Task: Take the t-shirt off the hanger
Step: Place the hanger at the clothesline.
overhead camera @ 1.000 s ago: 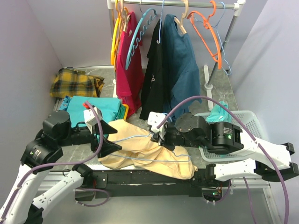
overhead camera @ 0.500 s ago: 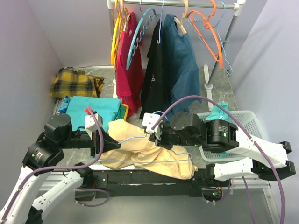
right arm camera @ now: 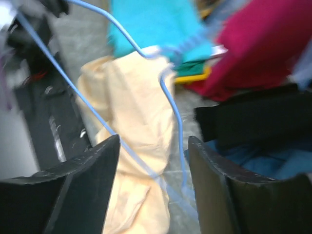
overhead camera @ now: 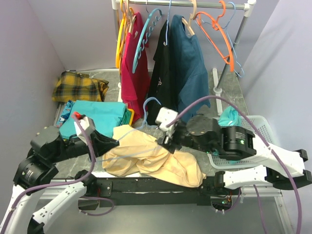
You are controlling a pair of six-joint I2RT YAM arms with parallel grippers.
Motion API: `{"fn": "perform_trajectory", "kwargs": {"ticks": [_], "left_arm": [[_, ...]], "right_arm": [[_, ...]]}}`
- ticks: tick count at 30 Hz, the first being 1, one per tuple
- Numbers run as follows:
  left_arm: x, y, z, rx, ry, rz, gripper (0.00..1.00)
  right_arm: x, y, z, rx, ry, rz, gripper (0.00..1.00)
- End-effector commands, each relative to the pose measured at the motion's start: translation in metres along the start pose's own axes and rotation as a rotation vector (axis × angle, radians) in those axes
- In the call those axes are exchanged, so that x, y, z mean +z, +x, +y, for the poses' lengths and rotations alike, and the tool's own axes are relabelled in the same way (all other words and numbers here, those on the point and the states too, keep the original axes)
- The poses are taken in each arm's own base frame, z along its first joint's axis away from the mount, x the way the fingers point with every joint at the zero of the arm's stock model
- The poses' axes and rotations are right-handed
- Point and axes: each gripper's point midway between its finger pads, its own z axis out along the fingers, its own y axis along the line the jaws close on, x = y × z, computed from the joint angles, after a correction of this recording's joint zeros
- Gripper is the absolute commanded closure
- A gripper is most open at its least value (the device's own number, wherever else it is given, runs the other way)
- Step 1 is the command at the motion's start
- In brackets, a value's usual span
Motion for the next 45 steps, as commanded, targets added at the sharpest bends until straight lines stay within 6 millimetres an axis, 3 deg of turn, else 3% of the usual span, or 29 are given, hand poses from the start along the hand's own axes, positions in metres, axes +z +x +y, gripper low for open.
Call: {"fn": "perform_trajectory", "kwargs": {"ticks": [1, 6, 9, 10, 14, 18, 22, 27, 31, 33, 34, 36, 37, 39, 40, 42, 44, 45], "left_arm": [[-0.013, -0.042, 0.02, 0.012, -0.184, -0.143, 0.99], [-0.02, -0.06, 0.039, 0.019, -0.304, -0.156, 0.99], [-0.03, -0.078, 0.05, 0.05, -0.402, -0.153, 0.99], [-0.039, -0.095, 0.056, 0.066, -0.461, -0.177, 0.99], [-0.052, -0.126, 0.057, 0.081, -0.523, -0.235, 0.99], [-0.047, -0.159, 0.064, 0.087, -0.543, -0.324, 0.99], [-0.022, -0.181, 0.095, 0.094, -0.603, -0.356, 0.99], [-0.005, -0.217, 0.117, 0.107, -0.649, -0.423, 0.99], [0.029, -0.232, 0.143, 0.144, -0.667, -0.402, 0.99], [0.041, -0.245, 0.145, 0.169, -0.663, -0.428, 0.99], [0.055, -0.243, 0.16, 0.18, -0.697, -0.403, 0.99], [0.066, -0.256, 0.165, 0.191, -0.728, -0.437, 0.99], [0.083, -0.253, 0.177, 0.196, -0.747, -0.417, 0.99], [0.092, -0.265, 0.184, 0.235, -0.781, -0.434, 0.99], [0.11, -0.258, 0.197, 0.251, -0.797, -0.393, 0.99], [0.118, -0.265, 0.203, 0.257, -0.832, -0.4, 0.99], [0.141, -0.259, 0.216, 0.274, -0.848, -0.364, 0.99], [0.14, -0.265, 0.218, 0.275, -0.87, -0.375, 0.99]], "right_arm": [[-0.026, -0.025, -0.047, 0.093, 0.245, -0.155, 0.3], [-0.052, -0.021, -0.071, 0.163, 0.371, -0.216, 0.27], [-0.07, -0.016, -0.082, 0.205, 0.421, -0.246, 0.26], [-0.077, -0.015, -0.084, 0.218, 0.422, -0.261, 0.26], [-0.082, -0.004, -0.083, 0.252, 0.422, -0.254, 0.26], [-0.074, 0.01, -0.079, 0.278, 0.425, -0.212, 0.26], [-0.057, 0.019, -0.063, 0.287, 0.361, -0.169, 0.26], [-0.035, 0.026, -0.049, 0.311, 0.32, -0.15, 0.26], [-0.025, 0.026, -0.04, 0.329, 0.286, -0.165, 0.26], [-0.022, 0.026, -0.039, 0.335, 0.282, -0.17, 0.26], [-0.021, 0.025, -0.037, 0.337, 0.278, -0.177, 0.26], [-0.017, 0.025, -0.034, 0.346, 0.266, -0.18, 0.26], [-0.016, 0.025, -0.033, 0.349, 0.263, -0.184, 0.26], [-0.013, 0.026, -0.03, 0.364, 0.252, -0.186, 0.26], [-0.012, 0.025, -0.028, 0.367, 0.243, -0.187, 0.26], [-0.008, 0.026, -0.023, 0.383, 0.224, -0.181, 0.26], [-0.006, 0.029, -0.018, 0.397, 0.209, -0.177, 0.27], [-0.005, 0.029, -0.016, 0.402, 0.201, -0.178, 0.27]]}}
